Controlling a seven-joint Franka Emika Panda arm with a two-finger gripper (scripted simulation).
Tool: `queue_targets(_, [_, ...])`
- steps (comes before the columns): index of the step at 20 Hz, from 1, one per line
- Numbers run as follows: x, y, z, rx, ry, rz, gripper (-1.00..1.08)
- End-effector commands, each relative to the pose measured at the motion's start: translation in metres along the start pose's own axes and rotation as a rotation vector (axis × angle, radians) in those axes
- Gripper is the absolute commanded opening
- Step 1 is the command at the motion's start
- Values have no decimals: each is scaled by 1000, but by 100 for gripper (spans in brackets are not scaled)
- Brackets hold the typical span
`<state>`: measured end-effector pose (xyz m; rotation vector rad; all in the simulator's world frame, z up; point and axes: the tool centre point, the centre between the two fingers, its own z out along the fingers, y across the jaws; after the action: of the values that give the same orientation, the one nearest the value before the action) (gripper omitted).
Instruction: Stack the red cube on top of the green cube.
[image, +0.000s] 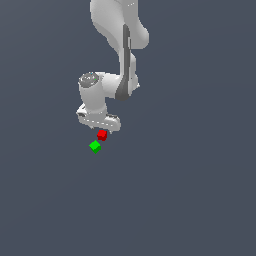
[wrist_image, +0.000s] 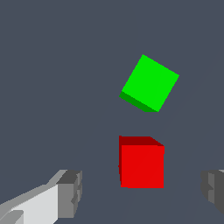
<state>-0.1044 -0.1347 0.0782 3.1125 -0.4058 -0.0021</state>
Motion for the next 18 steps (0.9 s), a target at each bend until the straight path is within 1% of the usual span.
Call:
queue_targets(1, [-4, 7, 5, 1, 1, 12, 100])
queue_targets(11, [-6, 9, 11, 2, 0, 16, 100])
queue_targets(18, [-6, 9, 37, 3, 1, 16, 100])
